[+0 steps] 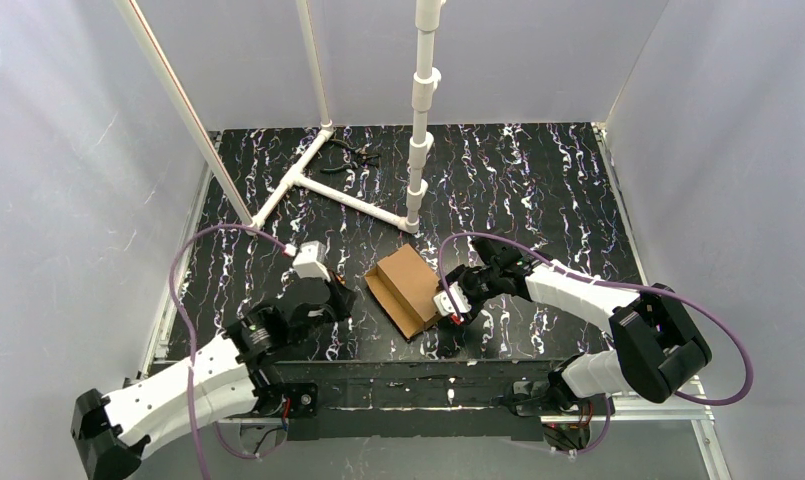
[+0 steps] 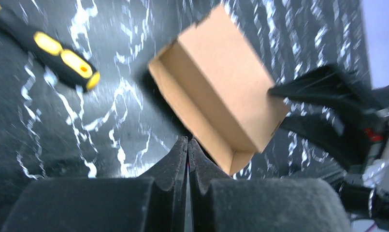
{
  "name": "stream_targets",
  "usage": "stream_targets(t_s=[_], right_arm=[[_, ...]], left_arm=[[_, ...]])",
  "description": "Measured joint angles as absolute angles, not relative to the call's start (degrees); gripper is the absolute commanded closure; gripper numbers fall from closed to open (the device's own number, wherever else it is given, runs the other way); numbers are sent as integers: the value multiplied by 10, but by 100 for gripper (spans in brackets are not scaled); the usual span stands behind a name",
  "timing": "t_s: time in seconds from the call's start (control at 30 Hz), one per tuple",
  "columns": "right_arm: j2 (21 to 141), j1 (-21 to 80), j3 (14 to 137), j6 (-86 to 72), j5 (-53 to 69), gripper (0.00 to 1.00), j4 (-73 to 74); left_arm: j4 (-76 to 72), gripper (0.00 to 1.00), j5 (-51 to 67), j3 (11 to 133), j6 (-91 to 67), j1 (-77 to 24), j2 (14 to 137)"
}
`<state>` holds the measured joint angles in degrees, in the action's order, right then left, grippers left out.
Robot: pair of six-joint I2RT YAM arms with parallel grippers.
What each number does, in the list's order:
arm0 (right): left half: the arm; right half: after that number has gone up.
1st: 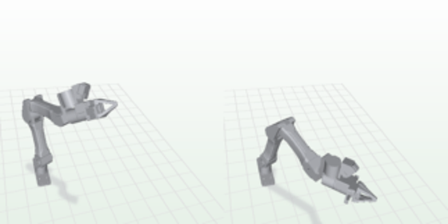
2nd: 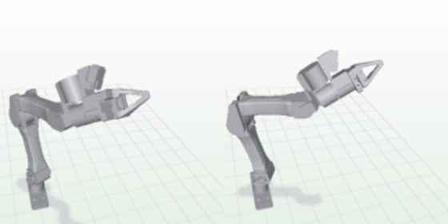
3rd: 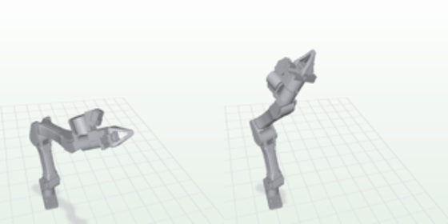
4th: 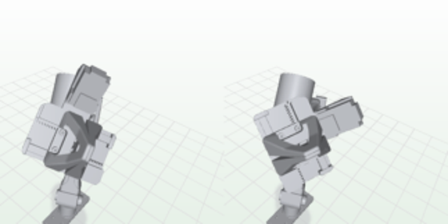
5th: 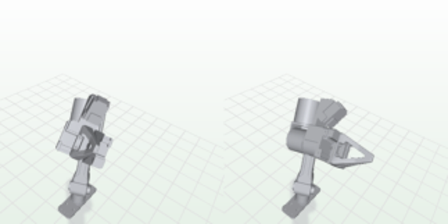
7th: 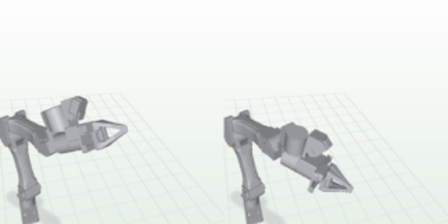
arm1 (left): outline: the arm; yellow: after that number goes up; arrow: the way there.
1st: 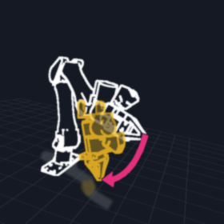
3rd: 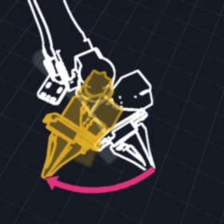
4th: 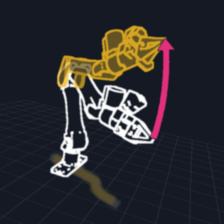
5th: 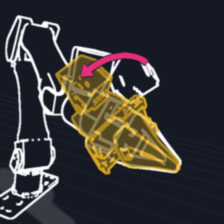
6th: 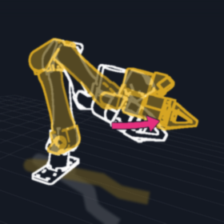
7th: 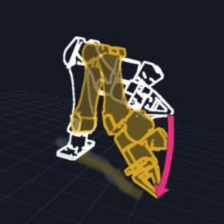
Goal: Fold the paper box
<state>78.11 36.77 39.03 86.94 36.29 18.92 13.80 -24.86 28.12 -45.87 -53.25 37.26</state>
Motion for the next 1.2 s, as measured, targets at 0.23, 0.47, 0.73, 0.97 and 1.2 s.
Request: stream_targets(t_s=[0.23,0.47,0.73,0.97,1.2], right_arm=[[781,368,391,869,363,38,190],[784,368,393,868,364,38,190],[784,368,393,868,364,38,190],[784,369,393,867,363,38,190],[784,375,396,867,351,38,189]], left_arm=[[48,100,-108,202,-575,-527,544],[-54,100,-41,195,-720,-535,666],[-150,100,16,195,-851,-540,743],[-212,100,49,200,-931,-542,789],[-228,100,67,242,-954,-541,831]])
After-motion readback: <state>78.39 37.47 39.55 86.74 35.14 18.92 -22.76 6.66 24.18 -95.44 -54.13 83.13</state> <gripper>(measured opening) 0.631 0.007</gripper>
